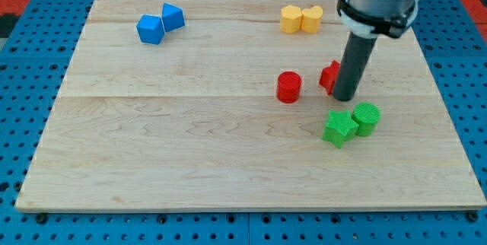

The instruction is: Move your arm towards the red circle

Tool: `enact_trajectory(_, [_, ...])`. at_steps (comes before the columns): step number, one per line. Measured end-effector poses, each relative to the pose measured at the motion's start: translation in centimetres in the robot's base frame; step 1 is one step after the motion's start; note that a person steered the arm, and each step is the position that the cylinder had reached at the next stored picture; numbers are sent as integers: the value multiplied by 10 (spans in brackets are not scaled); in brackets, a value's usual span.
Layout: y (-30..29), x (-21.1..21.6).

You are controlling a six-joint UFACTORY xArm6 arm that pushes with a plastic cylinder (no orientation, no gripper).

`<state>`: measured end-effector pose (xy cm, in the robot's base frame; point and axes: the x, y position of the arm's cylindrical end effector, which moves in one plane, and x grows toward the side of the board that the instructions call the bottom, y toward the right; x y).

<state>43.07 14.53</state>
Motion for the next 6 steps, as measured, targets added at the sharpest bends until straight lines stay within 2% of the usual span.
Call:
enact_trajectory(2, [-4, -89])
enact_trajectory(3, [-17, -114])
enact_trajectory(4, [36, -70])
enact_trajectory(5, [24, 7])
enact_trajectory(6, [-51, 13])
